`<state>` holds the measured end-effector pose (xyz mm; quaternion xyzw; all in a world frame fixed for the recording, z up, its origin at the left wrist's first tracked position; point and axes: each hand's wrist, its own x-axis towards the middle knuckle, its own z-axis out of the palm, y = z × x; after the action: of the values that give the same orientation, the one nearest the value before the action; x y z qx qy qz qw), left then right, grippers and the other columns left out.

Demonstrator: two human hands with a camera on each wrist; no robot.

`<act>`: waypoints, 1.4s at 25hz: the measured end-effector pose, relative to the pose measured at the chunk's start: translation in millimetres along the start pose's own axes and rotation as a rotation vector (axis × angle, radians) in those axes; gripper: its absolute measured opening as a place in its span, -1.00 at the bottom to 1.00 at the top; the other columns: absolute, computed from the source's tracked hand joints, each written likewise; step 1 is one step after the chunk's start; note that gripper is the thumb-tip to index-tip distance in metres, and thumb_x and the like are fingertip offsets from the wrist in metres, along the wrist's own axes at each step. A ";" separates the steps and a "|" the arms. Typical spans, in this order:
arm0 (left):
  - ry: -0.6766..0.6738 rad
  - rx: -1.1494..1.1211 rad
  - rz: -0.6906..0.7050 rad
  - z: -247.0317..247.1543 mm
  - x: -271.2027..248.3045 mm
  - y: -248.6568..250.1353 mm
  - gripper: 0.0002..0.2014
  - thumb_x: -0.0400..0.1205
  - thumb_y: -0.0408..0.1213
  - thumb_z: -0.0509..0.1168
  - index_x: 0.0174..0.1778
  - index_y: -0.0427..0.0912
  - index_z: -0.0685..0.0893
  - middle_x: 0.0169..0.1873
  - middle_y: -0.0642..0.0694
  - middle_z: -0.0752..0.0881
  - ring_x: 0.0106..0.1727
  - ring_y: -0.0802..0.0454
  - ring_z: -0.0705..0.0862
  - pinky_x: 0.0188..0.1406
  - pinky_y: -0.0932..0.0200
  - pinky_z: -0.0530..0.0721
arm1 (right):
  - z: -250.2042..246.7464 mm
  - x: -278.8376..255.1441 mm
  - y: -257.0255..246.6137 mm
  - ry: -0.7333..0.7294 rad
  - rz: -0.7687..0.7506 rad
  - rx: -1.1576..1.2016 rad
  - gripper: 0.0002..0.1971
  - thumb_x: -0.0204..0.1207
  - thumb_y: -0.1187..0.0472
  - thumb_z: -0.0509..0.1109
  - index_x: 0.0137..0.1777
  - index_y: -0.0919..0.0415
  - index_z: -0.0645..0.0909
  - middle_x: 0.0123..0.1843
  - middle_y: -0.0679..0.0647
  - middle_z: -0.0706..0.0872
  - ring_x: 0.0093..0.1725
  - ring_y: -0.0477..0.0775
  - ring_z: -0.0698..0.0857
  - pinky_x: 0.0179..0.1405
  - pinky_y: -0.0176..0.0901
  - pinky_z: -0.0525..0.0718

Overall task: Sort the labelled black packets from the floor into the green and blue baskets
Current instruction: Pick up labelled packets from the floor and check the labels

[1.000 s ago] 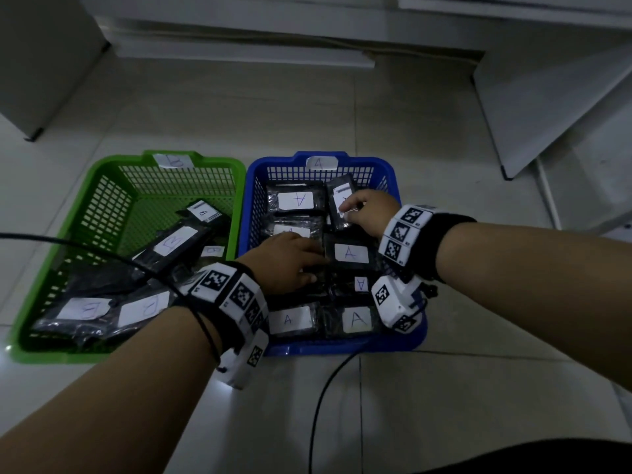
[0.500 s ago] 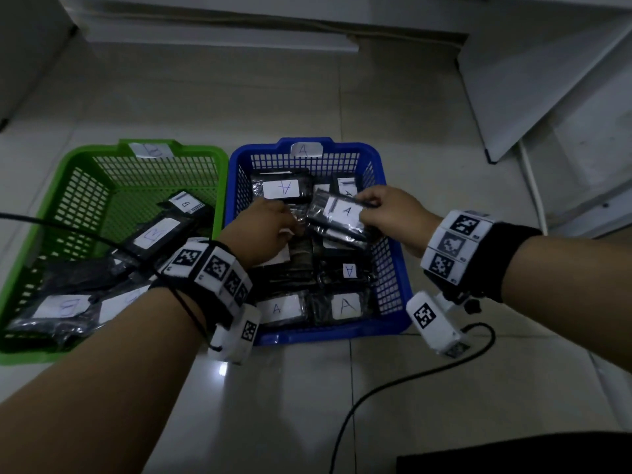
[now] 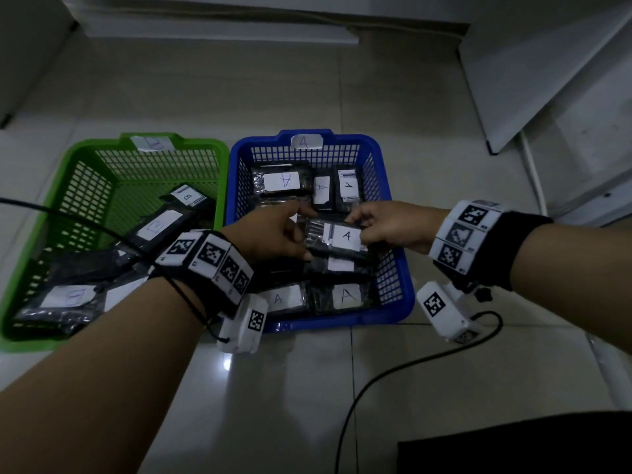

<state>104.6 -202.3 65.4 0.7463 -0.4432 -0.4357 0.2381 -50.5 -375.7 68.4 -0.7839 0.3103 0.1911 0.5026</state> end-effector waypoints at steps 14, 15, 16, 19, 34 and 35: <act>0.339 0.301 0.090 -6.0 6.2 -6.7 -0.77 0.62 -0.33 0.28 0.17 -0.05 0.65 0.03 -0.02 0.61 -0.02 0.08 0.60 0.10 0.18 0.58 | -19.7 -1.1 -32.9 0.130 -0.008 -0.429 -0.65 0.54 0.25 0.37 0.33 0.11 0.58 0.28 0.06 0.65 0.17 0.06 0.63 0.14 -0.12 0.62; 0.350 0.302 0.091 -6.8 9.2 -9.8 -0.74 0.61 -0.33 0.29 0.21 -0.07 0.63 0.08 -0.05 0.59 0.04 0.05 0.59 0.11 0.20 0.55 | -26.0 6.5 -33.6 0.242 -0.031 -0.401 -0.63 0.53 0.25 0.38 0.34 0.10 0.58 0.31 0.06 0.64 0.17 0.05 0.62 0.11 -0.15 0.60; 0.336 0.324 0.103 -6.8 11.9 -11.5 -0.71 0.60 -0.33 0.30 0.24 -0.08 0.63 0.14 -0.06 0.58 0.13 0.02 0.58 0.15 0.21 0.52 | -29.9 14.3 -33.3 0.307 -0.050 -0.392 -0.62 0.52 0.23 0.40 0.35 0.08 0.58 0.33 0.06 0.63 0.18 0.05 0.62 0.10 -0.19 0.57; 0.197 0.481 0.148 -1.1 18.7 -15.9 -0.70 0.61 -0.22 0.27 0.26 0.01 0.66 0.26 -0.02 0.59 0.34 -0.06 0.51 0.40 0.05 0.42 | -31.4 36.4 -29.4 0.247 -0.065 -0.559 -0.61 0.55 0.20 0.38 0.39 0.06 0.58 0.38 0.11 0.59 0.28 0.13 0.61 0.14 -0.22 0.51; 0.227 0.679 0.003 6.8 17.0 -26.7 -0.49 0.59 -0.13 0.27 0.49 0.11 0.42 0.55 0.02 0.28 0.52 -0.12 0.31 0.41 -0.20 0.45 | 6.7 38.3 -9.5 0.057 -0.256 -1.034 -0.12 0.26 -0.10 0.61 0.51 0.15 0.29 0.39 0.13 0.47 0.34 0.22 0.45 0.17 -0.01 0.51; 0.191 0.684 -0.035 5.5 17.1 -27.3 -0.47 0.61 -0.12 0.24 0.53 0.16 0.36 0.59 0.06 0.22 0.55 -0.11 0.29 0.42 -0.22 0.45 | 5.6 39.7 -10.8 0.050 -0.251 -1.019 -0.11 0.25 -0.14 0.60 0.50 0.16 0.30 0.38 0.14 0.48 0.32 0.21 0.47 0.16 -0.02 0.53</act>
<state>116.1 -203.5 34.9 0.8279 -0.5262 -0.1943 0.0075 -13.9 -379.0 49.0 -0.9644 0.0935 0.2373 0.0691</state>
